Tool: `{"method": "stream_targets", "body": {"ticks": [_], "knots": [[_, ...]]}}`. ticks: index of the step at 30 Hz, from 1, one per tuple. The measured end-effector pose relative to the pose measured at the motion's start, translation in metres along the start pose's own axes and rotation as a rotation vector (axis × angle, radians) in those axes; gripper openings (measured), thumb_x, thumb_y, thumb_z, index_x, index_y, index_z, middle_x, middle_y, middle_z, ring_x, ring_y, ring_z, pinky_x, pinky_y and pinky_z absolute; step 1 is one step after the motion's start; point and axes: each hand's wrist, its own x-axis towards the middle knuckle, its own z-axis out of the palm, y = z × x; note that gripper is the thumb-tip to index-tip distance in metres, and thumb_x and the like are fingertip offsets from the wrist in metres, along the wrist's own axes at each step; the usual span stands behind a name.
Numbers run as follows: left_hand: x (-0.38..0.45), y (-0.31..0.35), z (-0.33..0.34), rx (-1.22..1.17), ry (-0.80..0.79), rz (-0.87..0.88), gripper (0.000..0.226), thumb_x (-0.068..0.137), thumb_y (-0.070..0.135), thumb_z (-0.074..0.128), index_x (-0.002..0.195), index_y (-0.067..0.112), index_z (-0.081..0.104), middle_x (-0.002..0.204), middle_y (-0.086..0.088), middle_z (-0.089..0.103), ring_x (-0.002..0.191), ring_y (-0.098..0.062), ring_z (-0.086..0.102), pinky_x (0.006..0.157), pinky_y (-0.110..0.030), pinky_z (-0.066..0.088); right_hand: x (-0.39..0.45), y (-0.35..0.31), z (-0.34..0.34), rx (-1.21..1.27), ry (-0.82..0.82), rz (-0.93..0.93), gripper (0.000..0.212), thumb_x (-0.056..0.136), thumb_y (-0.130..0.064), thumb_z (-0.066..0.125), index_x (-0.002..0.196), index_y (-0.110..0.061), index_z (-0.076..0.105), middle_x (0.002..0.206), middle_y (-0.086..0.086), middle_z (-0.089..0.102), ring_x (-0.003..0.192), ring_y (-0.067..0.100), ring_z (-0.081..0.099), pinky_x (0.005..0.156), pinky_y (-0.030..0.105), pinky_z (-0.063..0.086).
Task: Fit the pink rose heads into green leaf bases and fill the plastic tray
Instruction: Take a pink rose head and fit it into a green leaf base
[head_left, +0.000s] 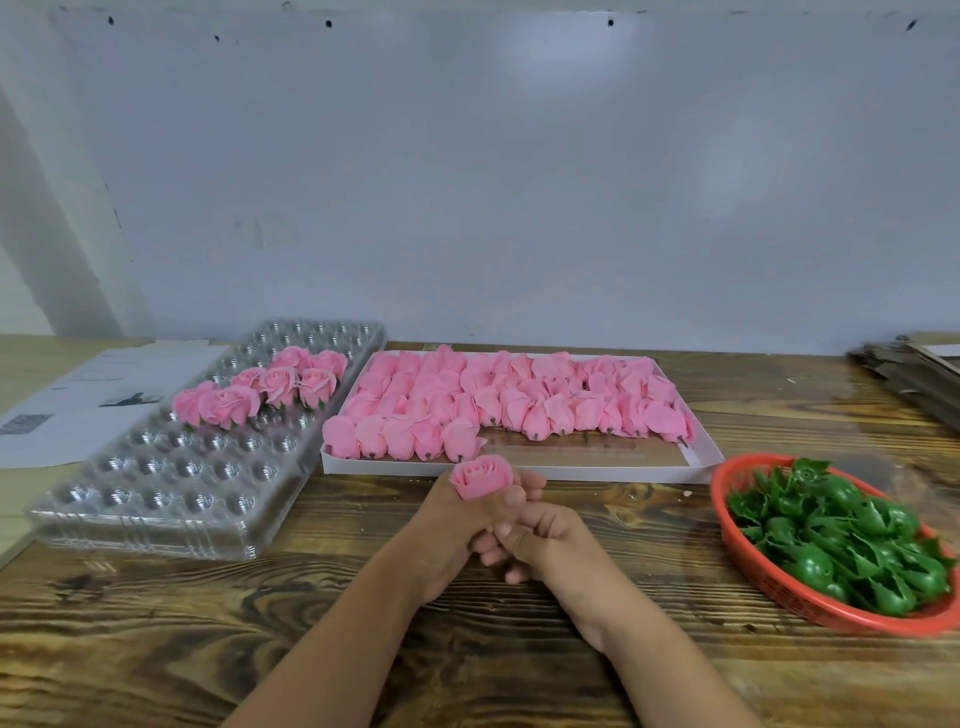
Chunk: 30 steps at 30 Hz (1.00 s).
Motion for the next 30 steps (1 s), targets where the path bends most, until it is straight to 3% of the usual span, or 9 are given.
{"method": "stream_targets", "body": {"ticks": [4,6,10,14,18,20,26,28,30], "knots": [[-0.003,0.003,0.004,-0.020,-0.020,0.014,0.033,0.068,0.048,0.084,0.090,0.024,0.079,0.084,-0.019,0.058,0.068,-0.026,0.046,0.063,-0.031,0.040,0.000,0.002,0.000,-0.050,-0.013,-0.016,0.024,0.100,-0.001,0.050,0.089,-0.007,0.070,0.083,0.003,0.074,0.074,0.006,0.065,0.060,0.018,0.048],[-0.003,0.003,0.003,-0.041,-0.047,0.030,0.035,0.063,0.053,0.088,0.085,0.028,0.079,0.097,-0.017,0.063,0.071,-0.025,0.050,0.065,-0.031,0.040,-0.001,0.000,0.000,-0.075,-0.034,-0.020,0.025,0.100,-0.002,0.049,0.088,-0.009,0.070,0.083,0.002,0.074,0.074,0.006,0.065,0.061,0.018,0.048],[-0.003,0.002,0.003,-0.042,-0.038,0.040,0.025,0.067,0.047,0.085,0.079,0.027,0.079,0.105,-0.025,0.057,0.052,-0.007,0.053,0.052,-0.019,0.045,-0.001,0.000,0.001,-0.078,-0.044,-0.009,0.025,0.101,-0.002,0.048,0.089,-0.008,0.069,0.082,0.001,0.073,0.074,0.005,0.063,0.061,0.018,0.048],[0.000,0.000,0.006,-0.009,0.067,0.031,0.020,0.067,0.045,0.081,0.080,0.029,0.080,0.097,-0.016,0.070,0.070,-0.011,0.068,0.058,-0.022,0.053,0.000,0.005,0.004,-0.046,0.053,-0.088,0.012,0.095,0.000,0.058,0.095,-0.002,0.069,0.081,0.008,0.067,0.077,0.011,0.062,0.064,0.021,0.052],[0.003,-0.007,0.007,-0.038,0.139,0.041,0.035,0.064,0.041,0.086,0.090,0.018,0.081,0.091,-0.013,0.077,0.083,-0.022,0.074,0.072,-0.027,0.060,0.000,0.008,0.011,-0.078,0.131,-0.250,0.031,0.084,0.010,0.067,0.107,-0.011,0.068,0.073,0.002,0.067,0.072,0.008,0.063,0.071,0.019,0.051],[0.004,-0.009,0.007,-0.024,0.155,0.064,0.037,0.067,0.040,0.086,0.094,0.015,0.081,0.092,-0.013,0.077,0.086,-0.024,0.074,0.075,-0.029,0.060,0.001,0.010,0.014,-0.093,0.175,-0.285,0.030,0.085,0.009,0.067,0.105,-0.012,0.070,0.075,0.001,0.070,0.073,0.007,0.065,0.071,0.019,0.051],[0.002,-0.007,0.009,0.052,0.155,0.093,0.032,0.073,0.044,0.082,0.096,0.022,0.080,0.093,-0.013,0.076,0.083,-0.020,0.069,0.070,-0.032,0.057,0.001,0.013,0.008,-0.215,0.173,-0.252,0.010,0.096,-0.006,0.060,0.095,-0.010,0.069,0.084,0.023,0.065,0.075,0.018,0.059,0.075,0.046,0.051],[0.001,-0.004,0.008,0.075,0.145,0.082,0.033,0.072,0.047,0.082,0.096,0.024,0.080,0.102,-0.017,0.074,0.089,-0.021,0.069,0.075,-0.038,0.055,0.001,0.012,0.004,-0.254,0.080,-0.240,0.014,0.097,-0.014,0.058,0.094,-0.004,0.067,0.082,0.020,0.064,0.077,0.016,0.057,0.072,0.040,0.048],[-0.001,-0.001,0.006,0.104,0.129,0.075,0.033,0.073,0.050,0.080,0.095,0.025,0.081,0.092,-0.011,0.075,0.083,-0.015,0.068,0.068,-0.031,0.053,0.000,0.010,0.002,-0.241,0.020,-0.218,0.021,0.094,-0.023,0.056,0.095,-0.005,0.067,0.081,0.006,0.064,0.078,0.012,0.057,0.070,0.028,0.046]]}}
